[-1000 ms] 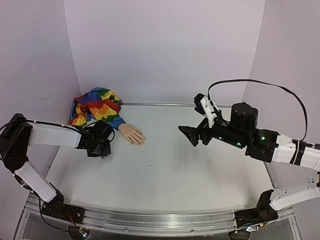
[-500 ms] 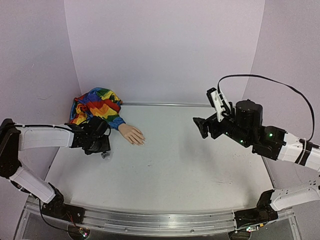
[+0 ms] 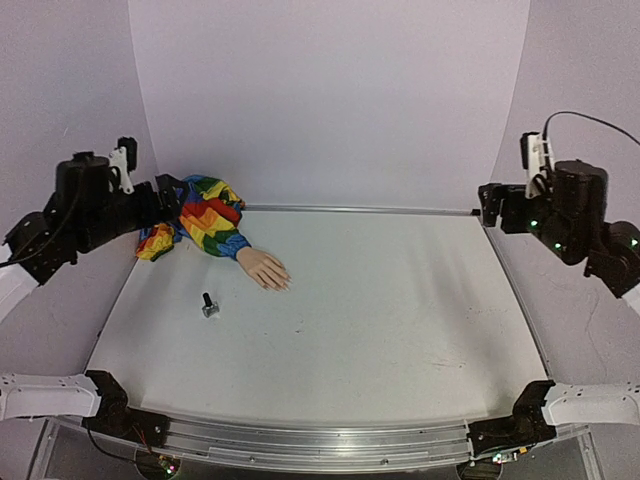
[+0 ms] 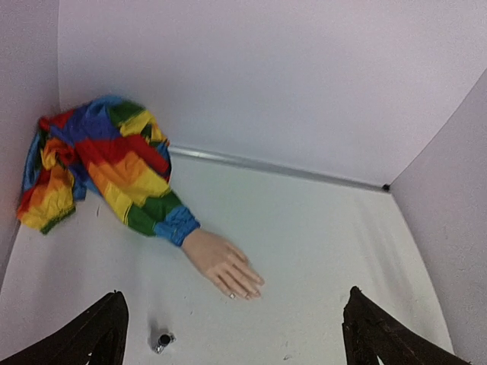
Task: Paint the nails
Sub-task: Reset both arms
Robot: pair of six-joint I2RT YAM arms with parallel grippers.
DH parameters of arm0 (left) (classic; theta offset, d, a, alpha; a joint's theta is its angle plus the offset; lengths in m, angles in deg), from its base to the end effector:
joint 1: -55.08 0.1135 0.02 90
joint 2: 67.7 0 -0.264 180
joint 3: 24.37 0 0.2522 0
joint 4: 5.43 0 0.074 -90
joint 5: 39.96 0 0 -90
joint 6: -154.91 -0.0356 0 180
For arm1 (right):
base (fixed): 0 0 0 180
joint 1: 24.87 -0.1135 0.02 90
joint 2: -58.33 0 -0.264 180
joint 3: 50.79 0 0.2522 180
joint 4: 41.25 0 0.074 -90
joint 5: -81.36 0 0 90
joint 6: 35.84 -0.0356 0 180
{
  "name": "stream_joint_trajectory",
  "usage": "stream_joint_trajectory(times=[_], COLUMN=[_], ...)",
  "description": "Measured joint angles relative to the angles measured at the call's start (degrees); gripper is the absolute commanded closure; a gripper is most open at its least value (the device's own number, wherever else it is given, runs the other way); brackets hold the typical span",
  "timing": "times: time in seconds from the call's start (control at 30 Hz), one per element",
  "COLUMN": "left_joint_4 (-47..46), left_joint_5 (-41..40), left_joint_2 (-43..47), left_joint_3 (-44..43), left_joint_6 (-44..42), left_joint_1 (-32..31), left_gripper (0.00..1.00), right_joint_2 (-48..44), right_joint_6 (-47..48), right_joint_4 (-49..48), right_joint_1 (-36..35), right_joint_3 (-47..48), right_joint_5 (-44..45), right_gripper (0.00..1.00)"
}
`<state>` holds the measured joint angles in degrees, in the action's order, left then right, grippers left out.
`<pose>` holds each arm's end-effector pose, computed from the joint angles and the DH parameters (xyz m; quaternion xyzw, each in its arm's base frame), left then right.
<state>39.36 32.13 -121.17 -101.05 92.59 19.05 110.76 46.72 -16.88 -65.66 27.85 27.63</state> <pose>0.1641 -0.1058 0.3854 -0.0278 0.8211 -0.1838 0.5397 0.1561 0.1068 0.4374 0.0245 0.6975 0.0813 0.7116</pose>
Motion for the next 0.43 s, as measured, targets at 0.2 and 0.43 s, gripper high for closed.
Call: stream_joint_trajectory(times=[0.2, 0.43], left_joint_4=[0.0, -0.1], left_joint_5=[0.3, -0.9], left_joint_2=[7.5, 9.4], left_joint_3=[-7.9, -12.5], left_joint_6=[-8.5, -15.1], left_joint_1=[0.0, 0.0], left_gripper=[0.01, 0.01], right_joint_2=[-6.7, -4.0], right_joint_6=[1.4, 1.9], right_joint_4=[2.2, 3.1], right_joint_1=[0.0, 0.0], right_joint_3=[4.7, 6.0], right_joint_5=[3.8, 6.1], right_gripper=[0.02, 0.02])
